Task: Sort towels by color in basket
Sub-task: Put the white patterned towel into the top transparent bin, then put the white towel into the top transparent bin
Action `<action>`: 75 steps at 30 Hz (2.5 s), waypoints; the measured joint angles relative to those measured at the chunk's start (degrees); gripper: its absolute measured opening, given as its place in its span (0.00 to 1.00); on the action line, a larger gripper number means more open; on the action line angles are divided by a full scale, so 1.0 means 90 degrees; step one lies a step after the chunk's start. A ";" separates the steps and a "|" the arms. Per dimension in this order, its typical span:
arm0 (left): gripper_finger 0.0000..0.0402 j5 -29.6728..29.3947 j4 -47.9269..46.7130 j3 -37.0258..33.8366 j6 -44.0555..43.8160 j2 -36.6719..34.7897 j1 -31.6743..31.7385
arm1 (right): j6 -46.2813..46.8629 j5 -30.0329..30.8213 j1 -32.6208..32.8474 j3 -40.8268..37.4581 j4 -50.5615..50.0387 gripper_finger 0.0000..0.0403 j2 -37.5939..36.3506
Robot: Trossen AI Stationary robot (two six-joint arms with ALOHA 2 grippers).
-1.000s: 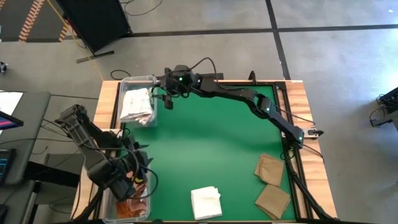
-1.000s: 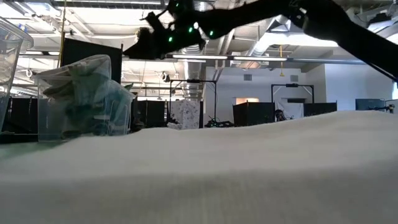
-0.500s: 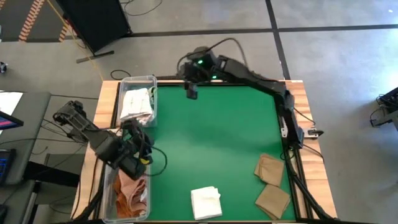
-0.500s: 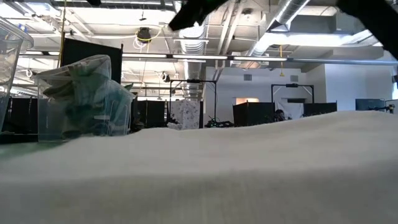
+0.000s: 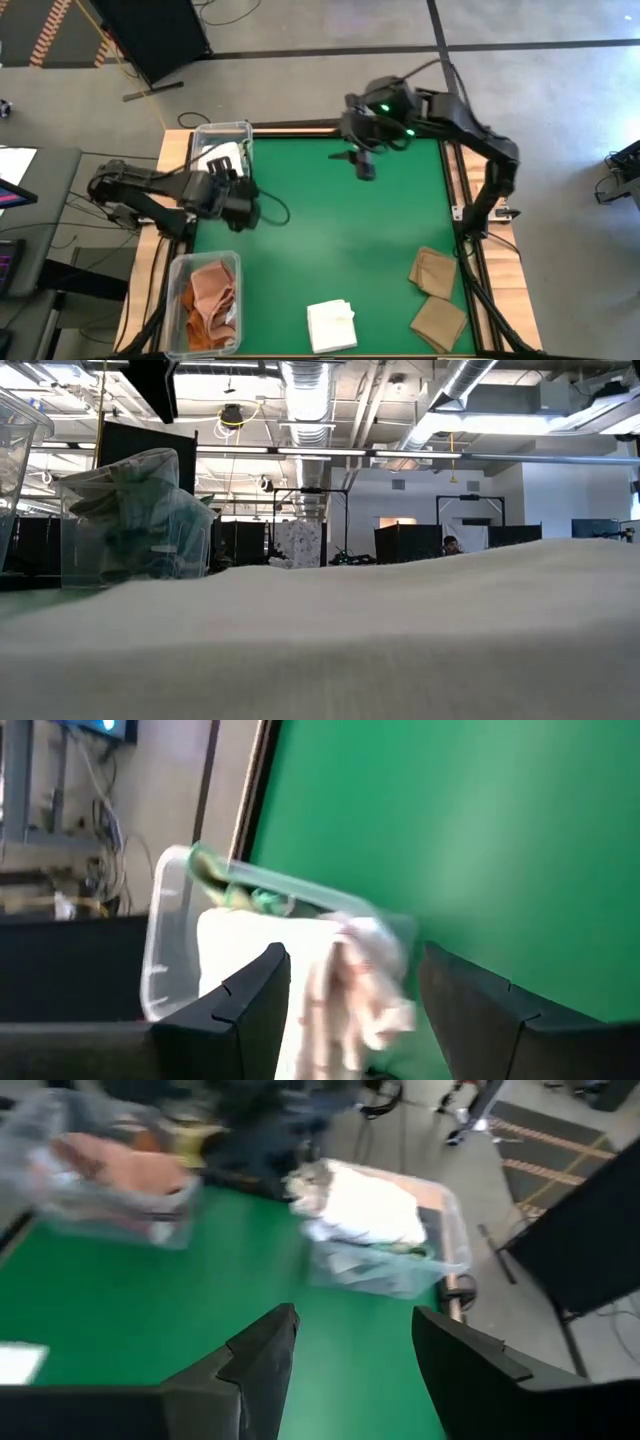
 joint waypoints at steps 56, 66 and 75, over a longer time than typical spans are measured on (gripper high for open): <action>0.52 0.3389 0.1725 -0.1719 0.3712 0.0008 0.5828 | 0.2434 0.2517 0.3958 -0.0722 -0.2294 0.58 -0.0763; 0.52 0.3411 0.0674 -0.0043 0.3057 0.0005 0.4899 | 0.2490 0.2362 0.4071 -0.2051 -0.1427 0.58 -0.0764; 0.52 0.3457 0.1028 0.0313 0.2279 -0.0102 0.2833 | 0.2859 0.1886 0.4438 -0.3964 0.0184 0.58 -0.0761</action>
